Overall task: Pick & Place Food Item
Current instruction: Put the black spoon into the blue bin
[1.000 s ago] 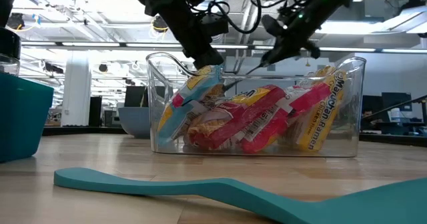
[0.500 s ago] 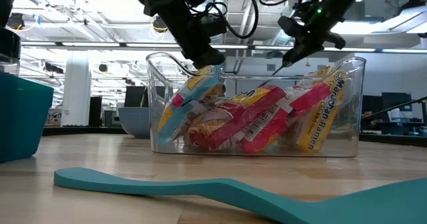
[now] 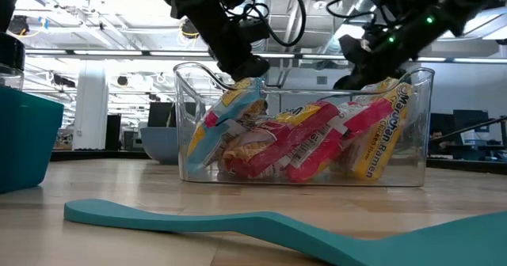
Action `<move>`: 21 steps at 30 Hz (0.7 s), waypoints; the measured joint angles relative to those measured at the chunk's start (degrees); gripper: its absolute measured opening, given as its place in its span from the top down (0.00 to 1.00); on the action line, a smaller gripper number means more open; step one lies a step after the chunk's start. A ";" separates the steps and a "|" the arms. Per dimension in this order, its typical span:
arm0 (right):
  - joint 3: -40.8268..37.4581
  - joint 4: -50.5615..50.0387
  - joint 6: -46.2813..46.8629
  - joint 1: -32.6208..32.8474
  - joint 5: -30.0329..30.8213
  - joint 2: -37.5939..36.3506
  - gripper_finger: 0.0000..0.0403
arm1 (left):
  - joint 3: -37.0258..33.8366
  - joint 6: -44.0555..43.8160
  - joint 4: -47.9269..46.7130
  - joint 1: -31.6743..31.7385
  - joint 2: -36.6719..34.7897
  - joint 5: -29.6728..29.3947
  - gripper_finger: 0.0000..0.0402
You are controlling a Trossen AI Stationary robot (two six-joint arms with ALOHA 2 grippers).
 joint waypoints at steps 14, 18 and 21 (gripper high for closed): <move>-17.56 30.87 -0.40 0.00 -0.23 -5.14 1.00 | 0.02 -7.36 3.47 0.12 0.00 11.49 0.78; -22.36 40.58 -0.31 0.00 -1.06 -5.14 1.00 | 0.02 -7.37 8.26 0.33 0.00 16.58 0.78; -25.18 46.73 -0.28 0.00 -2.49 -5.12 1.00 | 0.02 -8.76 11.82 0.97 0.00 20.84 0.78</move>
